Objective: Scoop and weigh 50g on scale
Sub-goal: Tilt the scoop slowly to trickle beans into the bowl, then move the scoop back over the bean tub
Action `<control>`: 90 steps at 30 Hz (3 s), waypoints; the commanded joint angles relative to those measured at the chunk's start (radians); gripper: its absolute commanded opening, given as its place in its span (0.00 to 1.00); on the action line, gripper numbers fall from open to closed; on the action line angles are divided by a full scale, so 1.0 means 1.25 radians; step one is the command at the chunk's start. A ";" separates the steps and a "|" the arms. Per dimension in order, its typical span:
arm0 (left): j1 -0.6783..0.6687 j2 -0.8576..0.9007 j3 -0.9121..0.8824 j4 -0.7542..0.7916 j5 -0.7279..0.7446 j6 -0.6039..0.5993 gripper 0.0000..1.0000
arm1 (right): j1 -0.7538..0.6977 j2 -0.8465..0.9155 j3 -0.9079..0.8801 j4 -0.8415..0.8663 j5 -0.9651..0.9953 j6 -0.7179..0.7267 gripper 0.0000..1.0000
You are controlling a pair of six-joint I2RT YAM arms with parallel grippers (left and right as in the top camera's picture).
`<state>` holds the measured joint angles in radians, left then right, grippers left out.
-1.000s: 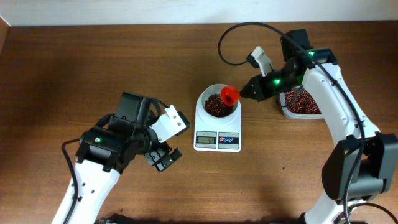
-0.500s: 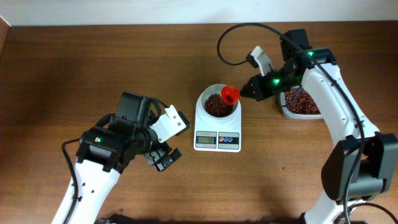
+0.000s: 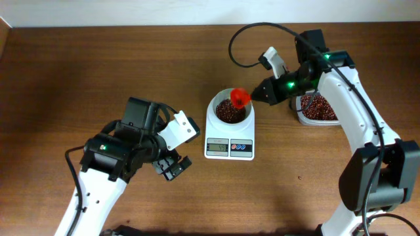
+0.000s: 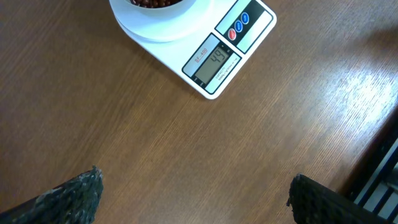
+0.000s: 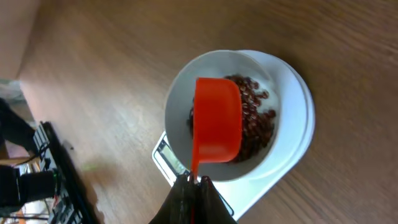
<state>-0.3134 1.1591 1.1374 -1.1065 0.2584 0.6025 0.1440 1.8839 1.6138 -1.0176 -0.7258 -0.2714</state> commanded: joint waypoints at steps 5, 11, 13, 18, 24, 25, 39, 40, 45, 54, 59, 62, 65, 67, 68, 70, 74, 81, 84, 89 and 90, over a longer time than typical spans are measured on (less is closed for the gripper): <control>0.003 -0.008 0.011 0.001 0.012 0.010 0.99 | 0.006 -0.010 0.007 0.004 0.019 0.020 0.04; 0.003 -0.008 0.011 0.001 0.012 0.009 0.99 | 0.006 -0.010 0.007 0.011 0.095 0.045 0.04; 0.003 -0.008 0.011 0.001 0.012 0.010 0.99 | 0.006 -0.010 0.007 0.002 0.085 0.046 0.04; 0.003 -0.008 0.011 0.001 0.012 0.010 0.99 | 0.006 -0.010 0.007 0.004 0.029 0.033 0.04; 0.003 -0.008 0.011 0.001 0.012 0.010 0.99 | 0.006 -0.010 0.007 0.004 0.018 0.033 0.04; 0.003 -0.008 0.011 0.001 0.012 0.009 0.99 | 0.006 -0.010 0.007 0.004 0.018 0.033 0.04; 0.003 -0.008 0.011 0.001 0.012 0.009 0.99 | 0.013 -0.010 0.007 -0.014 0.025 -0.040 0.04; 0.003 -0.008 0.011 0.001 0.012 0.009 0.99 | 0.018 -0.010 0.007 -0.013 0.025 -0.040 0.04; 0.003 -0.008 0.011 0.001 0.012 0.010 0.99 | 0.018 -0.010 0.007 -0.012 0.024 -0.039 0.04; 0.003 -0.008 0.011 0.001 0.012 0.010 0.99 | 0.009 -0.010 0.007 0.004 -0.173 -0.148 0.04; 0.003 -0.008 0.011 0.001 0.012 0.010 0.99 | 0.010 -0.010 0.007 0.010 -0.064 -0.042 0.04; 0.003 -0.008 0.011 0.001 0.012 0.010 0.99 | -0.003 -0.012 0.007 0.013 -0.178 -0.042 0.04; 0.003 -0.008 0.011 0.001 0.012 0.010 0.99 | -0.075 -0.026 0.007 -0.027 -0.177 -0.040 0.04; 0.003 -0.008 0.011 0.001 0.012 0.009 0.99 | -0.137 -0.038 0.007 -0.061 -0.136 -0.044 0.04; 0.003 -0.008 0.011 0.001 0.012 0.010 0.99 | -0.188 -0.050 0.007 -0.087 -0.097 -0.055 0.04; 0.003 -0.008 0.011 0.001 0.012 0.009 0.99 | -0.301 -0.099 0.007 -0.127 0.016 -0.061 0.04; 0.003 -0.008 0.011 0.001 0.012 0.009 0.99 | -0.363 -0.178 0.007 -0.177 0.439 0.007 0.04; 0.003 -0.008 0.011 0.001 0.012 0.010 0.99 | -0.207 -0.169 0.007 -0.159 0.757 0.055 0.04; 0.003 -0.008 0.011 0.001 0.012 0.010 0.99 | -0.168 -0.153 0.006 -0.134 0.782 0.059 0.04; 0.003 -0.008 0.011 0.001 0.012 0.010 0.99 | -0.168 -0.195 0.006 -0.089 0.511 0.180 0.04; 0.003 -0.008 0.011 0.001 0.012 0.009 0.99 | -0.168 -0.236 0.006 -0.131 0.437 0.216 0.04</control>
<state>-0.3134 1.1591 1.1374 -1.1069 0.2584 0.6025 -0.0692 1.6779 1.6138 -1.1286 0.0044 -0.0780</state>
